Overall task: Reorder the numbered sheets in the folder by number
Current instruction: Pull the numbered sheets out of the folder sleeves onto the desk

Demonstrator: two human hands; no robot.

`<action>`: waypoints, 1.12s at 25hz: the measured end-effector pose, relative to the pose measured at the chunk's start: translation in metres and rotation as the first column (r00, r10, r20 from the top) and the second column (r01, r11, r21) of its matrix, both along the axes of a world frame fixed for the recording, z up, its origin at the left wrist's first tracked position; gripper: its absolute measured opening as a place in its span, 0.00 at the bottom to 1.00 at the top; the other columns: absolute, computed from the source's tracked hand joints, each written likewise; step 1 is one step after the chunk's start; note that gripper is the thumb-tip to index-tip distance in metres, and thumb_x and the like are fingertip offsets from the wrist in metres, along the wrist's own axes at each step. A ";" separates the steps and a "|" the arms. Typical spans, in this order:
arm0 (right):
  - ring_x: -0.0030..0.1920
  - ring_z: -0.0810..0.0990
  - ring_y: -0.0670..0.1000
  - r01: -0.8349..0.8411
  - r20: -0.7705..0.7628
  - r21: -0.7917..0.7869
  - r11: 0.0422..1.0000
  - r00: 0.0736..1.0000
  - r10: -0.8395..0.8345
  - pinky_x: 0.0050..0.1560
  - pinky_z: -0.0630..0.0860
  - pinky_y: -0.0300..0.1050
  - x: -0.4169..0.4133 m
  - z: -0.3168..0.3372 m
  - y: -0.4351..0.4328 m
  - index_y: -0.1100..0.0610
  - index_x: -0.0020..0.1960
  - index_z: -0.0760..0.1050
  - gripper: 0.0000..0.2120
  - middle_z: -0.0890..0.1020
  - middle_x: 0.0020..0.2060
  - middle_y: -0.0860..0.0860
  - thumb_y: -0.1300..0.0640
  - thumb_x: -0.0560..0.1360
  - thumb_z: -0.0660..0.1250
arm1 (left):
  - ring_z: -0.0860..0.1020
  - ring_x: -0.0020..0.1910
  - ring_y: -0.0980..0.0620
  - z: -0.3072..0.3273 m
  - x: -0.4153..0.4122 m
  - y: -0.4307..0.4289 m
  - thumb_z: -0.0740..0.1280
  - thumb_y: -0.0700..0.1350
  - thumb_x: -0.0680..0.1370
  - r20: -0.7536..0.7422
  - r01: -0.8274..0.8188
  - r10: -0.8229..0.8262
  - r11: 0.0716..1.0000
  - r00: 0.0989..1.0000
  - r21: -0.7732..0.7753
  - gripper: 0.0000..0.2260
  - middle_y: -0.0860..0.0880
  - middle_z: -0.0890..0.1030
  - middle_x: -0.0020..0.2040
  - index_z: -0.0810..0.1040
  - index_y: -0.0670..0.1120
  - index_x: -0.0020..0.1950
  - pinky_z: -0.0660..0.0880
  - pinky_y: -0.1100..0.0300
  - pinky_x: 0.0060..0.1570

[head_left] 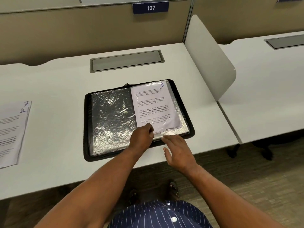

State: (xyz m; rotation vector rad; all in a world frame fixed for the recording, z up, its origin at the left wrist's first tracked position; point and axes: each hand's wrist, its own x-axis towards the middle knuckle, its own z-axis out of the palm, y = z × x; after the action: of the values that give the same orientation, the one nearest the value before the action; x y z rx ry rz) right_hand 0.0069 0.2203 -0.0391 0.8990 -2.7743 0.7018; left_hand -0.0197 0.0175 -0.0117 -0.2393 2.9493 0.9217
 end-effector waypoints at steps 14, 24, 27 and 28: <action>0.82 0.51 0.56 -0.116 0.290 0.485 0.867 0.956 -0.034 0.81 0.42 0.60 -0.031 0.001 -0.027 0.59 0.83 0.49 0.39 0.55 0.82 0.57 0.35 0.82 0.50 | 0.81 0.53 0.46 -0.005 0.018 -0.001 0.69 0.46 0.77 -0.153 -0.023 0.020 1.000 0.988 -0.019 0.16 0.50 0.84 0.55 0.77 0.50 0.65 0.78 0.53 0.50; 0.80 0.61 0.52 -0.092 0.237 0.319 0.943 0.971 0.015 0.81 0.46 0.55 0.011 0.003 0.011 0.55 0.80 0.65 0.30 0.69 0.77 0.53 0.40 0.84 0.52 | 0.40 0.82 0.47 -0.028 0.040 -0.004 0.67 0.64 0.77 0.163 -0.083 0.107 0.986 0.981 -0.145 0.45 0.46 0.43 0.83 0.45 0.50 0.83 0.40 0.44 0.78; 0.74 0.71 0.51 0.221 0.251 0.044 0.974 0.941 -0.225 0.77 0.61 0.51 0.003 0.009 0.024 0.54 0.74 0.73 0.22 0.77 0.71 0.51 0.47 0.83 0.63 | 0.37 0.81 0.46 -0.028 0.048 -0.005 0.70 0.65 0.74 0.222 -0.093 0.123 0.986 0.967 -0.141 0.50 0.46 0.41 0.83 0.42 0.49 0.83 0.38 0.44 0.78; 0.72 0.72 0.51 0.350 0.324 -0.033 0.936 0.890 -0.321 0.75 0.65 0.50 -0.002 0.013 0.028 0.55 0.73 0.73 0.20 0.77 0.70 0.51 0.49 0.83 0.65 | 0.37 0.81 0.46 -0.028 0.051 -0.005 0.71 0.65 0.73 0.228 -0.102 0.131 0.986 0.965 -0.132 0.51 0.46 0.40 0.83 0.42 0.49 0.83 0.38 0.44 0.79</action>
State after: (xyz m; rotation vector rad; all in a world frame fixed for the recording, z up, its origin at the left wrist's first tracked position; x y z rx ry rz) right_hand 0.0053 0.2485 -0.0265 0.2887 -3.0253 0.9681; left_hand 0.0316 0.0124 -0.0392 -0.4960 2.7952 0.6738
